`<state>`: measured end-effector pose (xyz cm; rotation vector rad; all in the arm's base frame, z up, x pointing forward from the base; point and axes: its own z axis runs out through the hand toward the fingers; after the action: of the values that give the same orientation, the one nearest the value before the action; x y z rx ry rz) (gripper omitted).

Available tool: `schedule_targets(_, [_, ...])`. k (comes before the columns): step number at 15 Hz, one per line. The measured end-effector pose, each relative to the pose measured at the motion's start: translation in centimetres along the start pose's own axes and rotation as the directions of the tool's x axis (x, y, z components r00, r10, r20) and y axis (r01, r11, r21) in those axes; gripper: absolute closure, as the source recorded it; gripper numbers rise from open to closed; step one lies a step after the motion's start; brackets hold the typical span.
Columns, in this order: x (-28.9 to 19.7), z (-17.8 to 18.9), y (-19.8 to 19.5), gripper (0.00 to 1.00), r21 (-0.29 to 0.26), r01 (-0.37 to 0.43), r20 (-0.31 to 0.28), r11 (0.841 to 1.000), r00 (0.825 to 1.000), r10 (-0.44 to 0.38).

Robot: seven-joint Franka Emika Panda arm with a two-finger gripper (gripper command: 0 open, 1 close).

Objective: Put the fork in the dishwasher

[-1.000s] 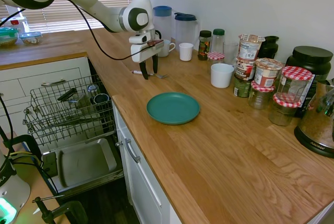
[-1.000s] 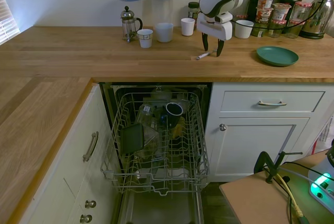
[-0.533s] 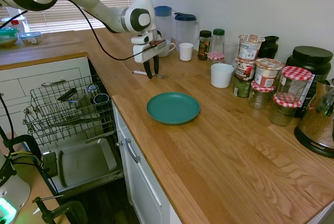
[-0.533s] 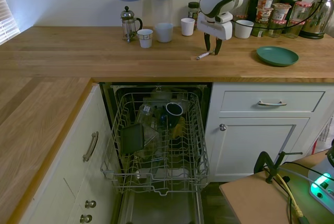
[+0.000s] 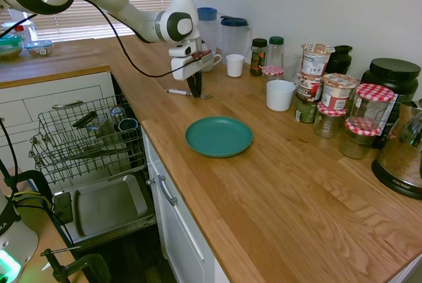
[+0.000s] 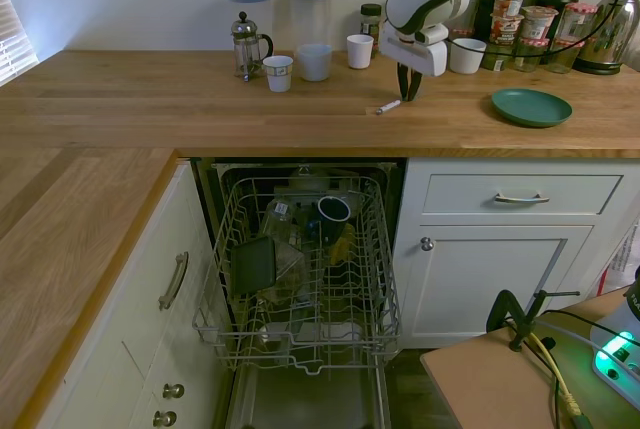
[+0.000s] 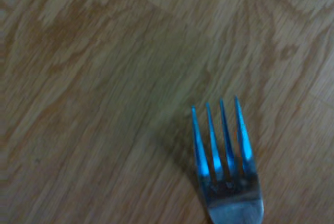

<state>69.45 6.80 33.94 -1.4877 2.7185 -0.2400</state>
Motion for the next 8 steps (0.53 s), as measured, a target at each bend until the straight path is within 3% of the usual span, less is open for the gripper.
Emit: schedule_targets(8, [2.5,-2.8,-2.2,1.00,0.019,0.035,0.047,0.999,0.998,-0.036])
